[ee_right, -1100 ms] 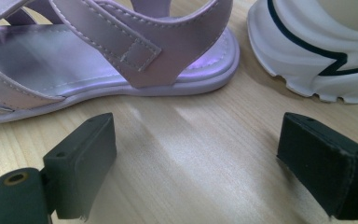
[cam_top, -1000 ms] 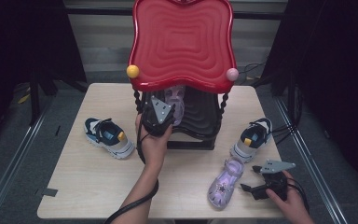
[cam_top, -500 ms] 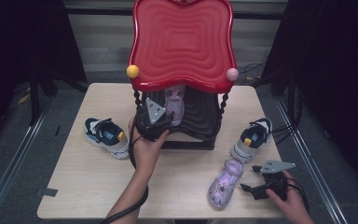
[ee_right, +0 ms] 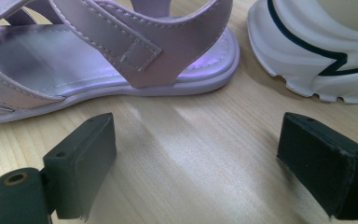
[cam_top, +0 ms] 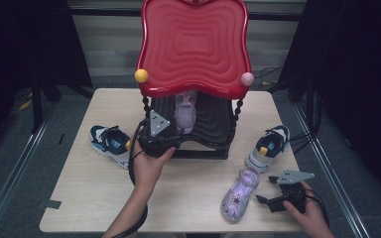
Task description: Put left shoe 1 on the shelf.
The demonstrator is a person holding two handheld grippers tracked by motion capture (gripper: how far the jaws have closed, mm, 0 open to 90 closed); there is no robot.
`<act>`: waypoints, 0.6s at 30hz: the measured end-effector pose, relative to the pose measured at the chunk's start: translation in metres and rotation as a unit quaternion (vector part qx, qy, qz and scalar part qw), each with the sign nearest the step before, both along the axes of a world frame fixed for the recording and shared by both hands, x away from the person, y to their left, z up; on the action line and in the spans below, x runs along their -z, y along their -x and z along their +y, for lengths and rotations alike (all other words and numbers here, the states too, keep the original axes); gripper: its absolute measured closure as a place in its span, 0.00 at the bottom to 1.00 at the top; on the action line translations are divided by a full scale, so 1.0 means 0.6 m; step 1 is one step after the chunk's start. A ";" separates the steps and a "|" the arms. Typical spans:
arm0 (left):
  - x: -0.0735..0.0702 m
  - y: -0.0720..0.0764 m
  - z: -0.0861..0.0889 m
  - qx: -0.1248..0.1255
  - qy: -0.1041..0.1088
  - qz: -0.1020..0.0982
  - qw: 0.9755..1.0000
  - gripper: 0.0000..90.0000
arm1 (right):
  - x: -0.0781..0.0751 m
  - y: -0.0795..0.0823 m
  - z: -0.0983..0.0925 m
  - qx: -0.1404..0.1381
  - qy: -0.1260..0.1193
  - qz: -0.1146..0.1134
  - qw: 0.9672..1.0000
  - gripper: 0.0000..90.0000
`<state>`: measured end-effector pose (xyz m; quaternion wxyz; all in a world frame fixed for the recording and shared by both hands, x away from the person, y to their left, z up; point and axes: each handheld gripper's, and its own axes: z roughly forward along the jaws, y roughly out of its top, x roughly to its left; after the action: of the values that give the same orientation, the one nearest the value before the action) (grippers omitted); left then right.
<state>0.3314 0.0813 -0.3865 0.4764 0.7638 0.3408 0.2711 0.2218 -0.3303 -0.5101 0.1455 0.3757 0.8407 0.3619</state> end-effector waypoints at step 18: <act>0.035 0.023 0.022 0.040 -0.016 0.035 0.998 0.32 | 0.000 0.000 0.000 0.000 0.000 0.000 1.000 0.12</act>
<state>0.3174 0.0944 -0.4078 0.4621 0.7934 0.3224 0.2303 0.2218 -0.3303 -0.5101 0.1457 0.3758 0.8406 0.3619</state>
